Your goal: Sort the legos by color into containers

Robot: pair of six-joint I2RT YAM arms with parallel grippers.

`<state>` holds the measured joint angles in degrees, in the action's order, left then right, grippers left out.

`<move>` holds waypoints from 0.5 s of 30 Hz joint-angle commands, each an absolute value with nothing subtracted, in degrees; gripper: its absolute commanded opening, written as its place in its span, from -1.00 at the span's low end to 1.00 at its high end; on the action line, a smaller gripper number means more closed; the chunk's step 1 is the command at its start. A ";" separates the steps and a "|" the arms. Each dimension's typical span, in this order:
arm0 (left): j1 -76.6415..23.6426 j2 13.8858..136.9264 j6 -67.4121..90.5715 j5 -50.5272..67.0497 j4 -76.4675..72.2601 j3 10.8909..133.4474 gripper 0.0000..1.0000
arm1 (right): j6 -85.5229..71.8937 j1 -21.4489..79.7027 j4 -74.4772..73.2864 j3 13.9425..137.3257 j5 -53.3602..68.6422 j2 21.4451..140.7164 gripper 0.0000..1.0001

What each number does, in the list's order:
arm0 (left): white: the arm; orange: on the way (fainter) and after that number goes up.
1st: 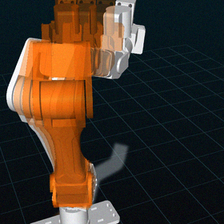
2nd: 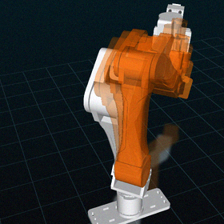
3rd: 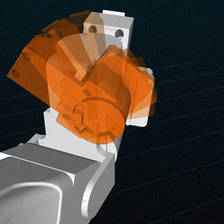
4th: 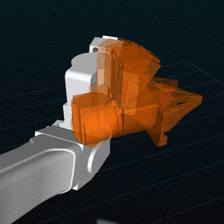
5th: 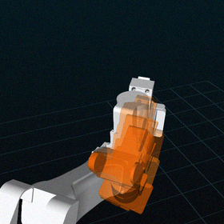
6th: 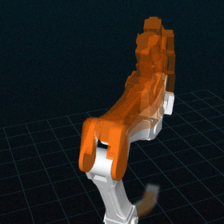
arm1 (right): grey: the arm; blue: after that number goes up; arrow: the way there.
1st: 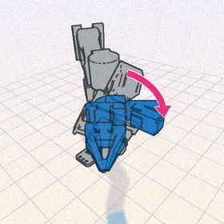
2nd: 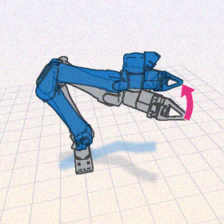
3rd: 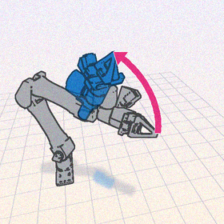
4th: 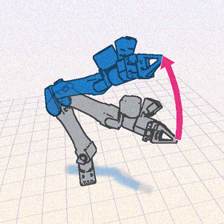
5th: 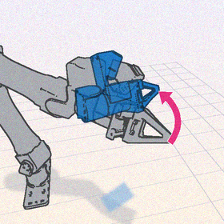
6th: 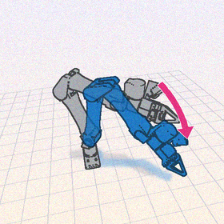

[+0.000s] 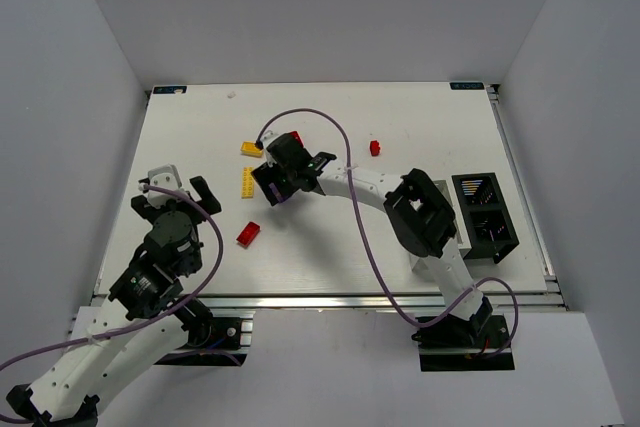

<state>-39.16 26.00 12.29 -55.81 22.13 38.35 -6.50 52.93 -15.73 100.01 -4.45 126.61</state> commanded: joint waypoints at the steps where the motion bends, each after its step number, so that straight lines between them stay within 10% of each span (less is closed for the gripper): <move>1: -39.11 26.46 11.60 -54.41 21.27 38.23 0.86 | -6.86 53.35 -15.30 101.61 -10.46 126.48 0.78; 15: -39.11 26.45 11.51 -53.88 21.18 38.23 0.86 | -7.21 54.14 -15.47 103.18 -9.40 131.04 0.79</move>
